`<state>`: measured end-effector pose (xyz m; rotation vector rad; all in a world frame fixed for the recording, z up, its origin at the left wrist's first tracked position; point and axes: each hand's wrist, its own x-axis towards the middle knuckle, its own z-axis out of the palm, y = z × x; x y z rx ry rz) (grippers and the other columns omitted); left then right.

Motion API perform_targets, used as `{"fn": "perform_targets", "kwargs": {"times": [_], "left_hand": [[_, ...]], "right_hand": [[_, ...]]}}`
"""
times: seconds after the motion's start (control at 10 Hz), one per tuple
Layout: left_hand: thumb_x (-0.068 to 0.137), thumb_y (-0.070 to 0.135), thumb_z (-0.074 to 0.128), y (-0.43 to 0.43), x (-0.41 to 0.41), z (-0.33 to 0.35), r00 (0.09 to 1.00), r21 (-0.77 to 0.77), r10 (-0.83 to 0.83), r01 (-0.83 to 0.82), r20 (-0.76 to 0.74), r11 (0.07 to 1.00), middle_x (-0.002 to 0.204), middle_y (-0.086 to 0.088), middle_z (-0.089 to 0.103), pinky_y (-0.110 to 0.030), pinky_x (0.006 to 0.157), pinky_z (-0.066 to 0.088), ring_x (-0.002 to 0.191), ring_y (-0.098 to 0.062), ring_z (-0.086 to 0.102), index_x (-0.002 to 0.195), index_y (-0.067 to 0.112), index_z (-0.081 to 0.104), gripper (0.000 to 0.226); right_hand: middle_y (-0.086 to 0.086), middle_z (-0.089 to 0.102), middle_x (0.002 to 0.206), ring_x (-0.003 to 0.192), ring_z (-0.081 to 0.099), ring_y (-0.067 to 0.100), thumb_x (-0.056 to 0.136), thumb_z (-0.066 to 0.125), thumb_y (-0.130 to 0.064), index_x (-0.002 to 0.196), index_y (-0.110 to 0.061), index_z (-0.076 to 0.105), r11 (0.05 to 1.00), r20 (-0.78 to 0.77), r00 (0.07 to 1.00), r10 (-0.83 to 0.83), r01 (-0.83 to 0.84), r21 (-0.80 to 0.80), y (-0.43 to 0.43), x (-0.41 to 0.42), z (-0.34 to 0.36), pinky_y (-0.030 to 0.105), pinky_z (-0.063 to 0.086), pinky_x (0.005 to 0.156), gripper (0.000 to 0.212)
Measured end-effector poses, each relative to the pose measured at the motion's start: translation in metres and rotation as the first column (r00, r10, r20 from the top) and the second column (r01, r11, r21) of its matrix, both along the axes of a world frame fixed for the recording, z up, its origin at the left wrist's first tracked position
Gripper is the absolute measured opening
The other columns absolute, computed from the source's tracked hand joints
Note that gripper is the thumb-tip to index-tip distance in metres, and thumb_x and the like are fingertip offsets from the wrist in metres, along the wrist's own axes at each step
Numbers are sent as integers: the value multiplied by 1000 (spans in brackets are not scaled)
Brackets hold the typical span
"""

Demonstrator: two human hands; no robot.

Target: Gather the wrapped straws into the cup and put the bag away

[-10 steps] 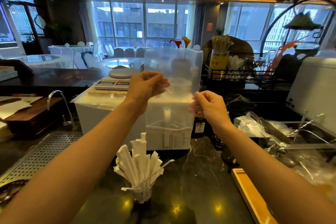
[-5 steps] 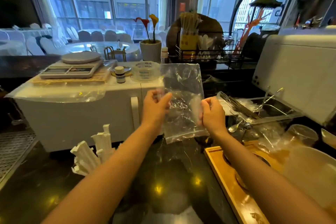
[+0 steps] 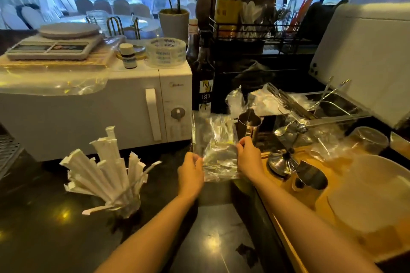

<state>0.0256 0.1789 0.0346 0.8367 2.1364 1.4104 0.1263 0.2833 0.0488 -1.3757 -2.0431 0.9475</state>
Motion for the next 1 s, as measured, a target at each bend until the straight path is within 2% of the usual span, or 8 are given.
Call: {"fn": "perform_targets", "kwargs": {"times": [0.1, 0.2, 0.3, 0.4, 0.5, 0.6, 0.8, 1.0], "left_hand": [[90, 17, 44, -5, 2, -20, 998, -157, -4, -6, -58, 988, 87, -16, 65, -32, 60, 42, 76, -28, 59, 128, 18, 37, 38], [93, 23, 37, -10, 1, -39, 945, -439, -173, 36, -278, 898, 100, -19, 67, -39, 76, 46, 92, -33, 60, 139, 32, 21, 49], [94, 22, 31, -12, -1, -48, 871, -564, -344, 98, -349, 820, 115, -15, 61, -38, 83, 43, 106, -32, 54, 136, 31, 30, 43], [93, 14, 35, -14, -1, -55, 732, -662, -486, 63, -478, 747, 128, -14, 47, -38, 90, 38, 117, -31, 41, 136, 25, 31, 45], [92, 16, 38, -15, -1, -61, 685, -688, -522, 42, -508, 725, 152, -15, 10, -44, 111, 18, 140, -31, 9, 140, 22, 20, 51], [94, 16, 32, -14, -3, -67, 660, -715, -575, 81, -484, 695, 156, -9, -9, -48, 116, 1, 143, -25, -11, 143, 20, 9, 54], [93, 10, 29, -16, -7, -66, 699, -741, -593, 135, -399, 658, 157, -8, -4, -47, 116, 1, 144, -25, -7, 143, 23, 5, 57], [96, 28, 25, -14, -14, -53, 723, -732, -628, 255, -289, 631, 157, -6, -3, -49, 116, 2, 144, -25, -7, 143, 24, 6, 51]], "right_hand": [[19, 60, 96, 91, 57, 38, 95, 39, -15, 115, -5, 41, 996, 200, 977, 76, -83, 27, -1, 2, -23, 38, 41, 69, 23], [16, 60, 98, 95, 58, 36, 93, 37, -13, 109, -8, 43, 980, 378, 908, 178, -199, 17, -2, 5, -39, 41, 44, 75, 18], [19, 59, 112, 102, 57, 37, 89, 42, -6, 110, -6, 45, 928, 606, 749, 270, -370, 45, -5, 6, -49, 43, 46, 80, 22], [18, 50, 123, 106, 55, 38, 88, 43, -2, 123, -7, 42, 908, 699, 669, 253, -414, 67, -8, 6, -54, 42, 46, 83, 36], [18, 45, 125, 106, 52, 34, 86, 46, -1, 123, -5, 42, 873, 747, 635, 198, -461, 160, -11, 7, -58, 37, 46, 75, 37], [20, 57, 111, 95, 56, 33, 78, 60, -6, 110, -2, 55, 819, 756, 642, 130, -499, 283, -10, 10, -67, 36, 48, 68, 33], [12, 41, 138, 122, 40, 29, 92, 35, -10, 137, -8, 29, 812, 790, 579, 201, -550, 197, -7, 13, -69, 35, 37, 94, 45], [9, 32, 148, 133, 32, 28, 89, 46, -13, 142, -11, 21, 812, 796, 549, 254, -569, 133, -6, 12, -59, 34, 32, 107, 58]]}}
